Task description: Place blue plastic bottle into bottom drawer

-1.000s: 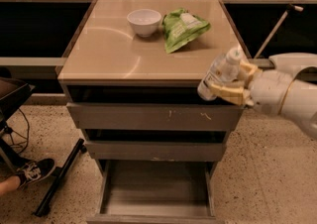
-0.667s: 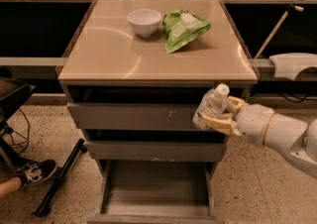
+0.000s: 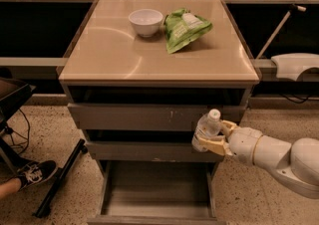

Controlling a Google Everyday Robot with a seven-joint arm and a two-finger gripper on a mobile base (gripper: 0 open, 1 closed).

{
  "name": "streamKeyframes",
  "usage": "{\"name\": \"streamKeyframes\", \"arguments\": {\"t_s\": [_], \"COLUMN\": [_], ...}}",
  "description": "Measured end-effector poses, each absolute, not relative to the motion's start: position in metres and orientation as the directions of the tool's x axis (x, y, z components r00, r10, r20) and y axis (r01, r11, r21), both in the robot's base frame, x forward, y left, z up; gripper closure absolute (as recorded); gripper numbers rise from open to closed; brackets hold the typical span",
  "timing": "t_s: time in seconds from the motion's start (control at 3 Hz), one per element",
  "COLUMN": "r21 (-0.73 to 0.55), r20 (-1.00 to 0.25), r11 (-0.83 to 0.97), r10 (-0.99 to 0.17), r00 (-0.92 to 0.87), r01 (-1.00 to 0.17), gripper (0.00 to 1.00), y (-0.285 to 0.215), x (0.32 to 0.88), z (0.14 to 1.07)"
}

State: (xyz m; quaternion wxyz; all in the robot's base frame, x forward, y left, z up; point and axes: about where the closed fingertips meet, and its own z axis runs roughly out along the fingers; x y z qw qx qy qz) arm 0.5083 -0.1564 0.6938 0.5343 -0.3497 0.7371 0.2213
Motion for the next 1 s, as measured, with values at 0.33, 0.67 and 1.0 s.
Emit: {"name": "streamKeyframes", "arguments": {"t_s": [0.33,0.67,1.0], "r21": [-0.067,-0.094,-0.115], "r20": [-0.94,-0.938,-0.932], "r11": [0.667,0.692,0.75], "r10": [-0.293,-0.302,-0.308], "r00": [-0.178,-0.17,-0.19], "r01": [-0.742,-0.716,-0.652], "gripper": [1.0,1.0,1.0], "y": [-0.153,-0.149,-0.162], "x": [0.509,0.492,0.473], "z": [0.698,0.657,0.576]}}
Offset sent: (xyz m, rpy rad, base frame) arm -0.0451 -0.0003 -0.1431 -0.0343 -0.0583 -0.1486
